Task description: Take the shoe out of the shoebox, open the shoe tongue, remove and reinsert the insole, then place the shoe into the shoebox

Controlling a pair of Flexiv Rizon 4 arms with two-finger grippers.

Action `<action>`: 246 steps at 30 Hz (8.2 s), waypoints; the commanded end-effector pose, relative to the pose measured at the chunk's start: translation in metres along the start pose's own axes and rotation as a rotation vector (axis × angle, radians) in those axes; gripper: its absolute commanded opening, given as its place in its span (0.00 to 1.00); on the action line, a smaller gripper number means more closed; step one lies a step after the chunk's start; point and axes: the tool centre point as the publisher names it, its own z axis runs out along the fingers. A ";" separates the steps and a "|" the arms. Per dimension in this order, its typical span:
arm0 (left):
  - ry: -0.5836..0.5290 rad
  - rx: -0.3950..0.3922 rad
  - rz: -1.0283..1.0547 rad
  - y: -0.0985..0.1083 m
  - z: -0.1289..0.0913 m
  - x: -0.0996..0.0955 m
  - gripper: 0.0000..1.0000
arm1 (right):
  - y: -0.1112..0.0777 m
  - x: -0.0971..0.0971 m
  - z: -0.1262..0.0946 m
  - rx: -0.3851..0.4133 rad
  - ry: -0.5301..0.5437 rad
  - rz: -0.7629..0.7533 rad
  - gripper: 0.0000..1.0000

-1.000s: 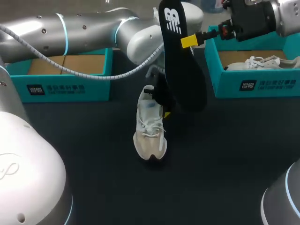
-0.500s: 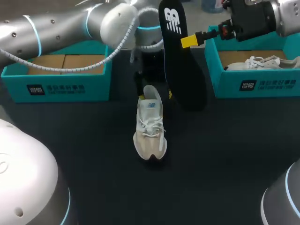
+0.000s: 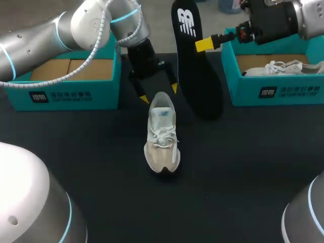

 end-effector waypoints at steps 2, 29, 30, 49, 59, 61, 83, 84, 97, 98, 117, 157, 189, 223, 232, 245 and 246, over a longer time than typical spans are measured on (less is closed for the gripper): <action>-0.078 0.024 -0.026 0.000 0.006 0.016 1.00 | 0.001 -0.001 0.002 0.002 0.000 0.001 0.00; -0.532 -0.040 0.097 -0.018 -0.079 -0.017 1.00 | 0.084 -0.088 -0.025 -0.049 0.048 0.390 0.00; -0.545 -0.050 0.104 -0.020 -0.082 -0.019 1.00 | 0.085 -0.092 -0.025 -0.050 0.055 0.416 0.00; -0.813 -0.175 0.259 -0.032 -0.129 -0.037 1.00 | 0.088 -0.119 -0.033 -0.021 0.014 0.496 0.00; -0.906 -0.215 0.311 -0.036 -0.146 -0.046 1.00 | 0.067 -0.158 -0.013 -0.189 -0.059 0.790 0.00; -0.929 -0.224 0.316 -0.039 -0.150 -0.048 1.00 | 0.066 -0.164 -0.010 -0.170 -0.079 0.802 0.00; -1.166 -0.189 0.415 -0.060 -0.164 -0.068 1.00 | 0.062 -0.203 0.062 -0.131 0.015 0.972 0.00; -1.169 -0.188 0.414 -0.060 -0.164 -0.069 1.00 | 0.062 -0.202 0.063 -0.130 0.015 0.972 0.00; -1.193 -0.194 0.407 -0.062 -0.162 -0.069 0.53 | 0.055 -0.198 0.068 -0.119 0.020 0.984 0.00; -1.194 -0.198 0.406 -0.061 -0.163 -0.068 0.51 | 0.055 -0.197 0.067 -0.118 0.020 0.984 0.00; -1.210 -0.186 0.403 -0.060 -0.158 -0.072 0.05 | 0.047 -0.192 0.070 -0.122 0.019 0.990 0.00; -1.220 -0.217 0.364 -0.069 -0.159 -0.061 0.00 | 0.009 -0.162 -0.004 -0.213 0.050 0.831 1.00; -1.210 -0.232 0.299 -0.070 -0.164 -0.051 0.00 | -0.039 -0.172 -0.045 -0.177 -0.007 0.842 1.00; -1.043 0.721 -0.715 -0.075 -0.172 -0.048 0.00 | -0.039 -0.172 -0.045 -0.177 -0.007 0.842 1.00; -1.066 0.947 -0.769 -0.083 -0.173 -0.050 0.00 | -0.039 -0.172 -0.045 -0.177 -0.007 0.842 1.00; -1.039 1.030 -0.899 -0.089 -0.173 -0.052 0.00 | -0.039 -0.172 -0.045 -0.177 -0.007 0.842 1.00; -1.020 1.056 -0.993 -0.091 -0.173 -0.052 0.00 | -0.039 -0.172 -0.045 -0.177 -0.007 0.842 1.00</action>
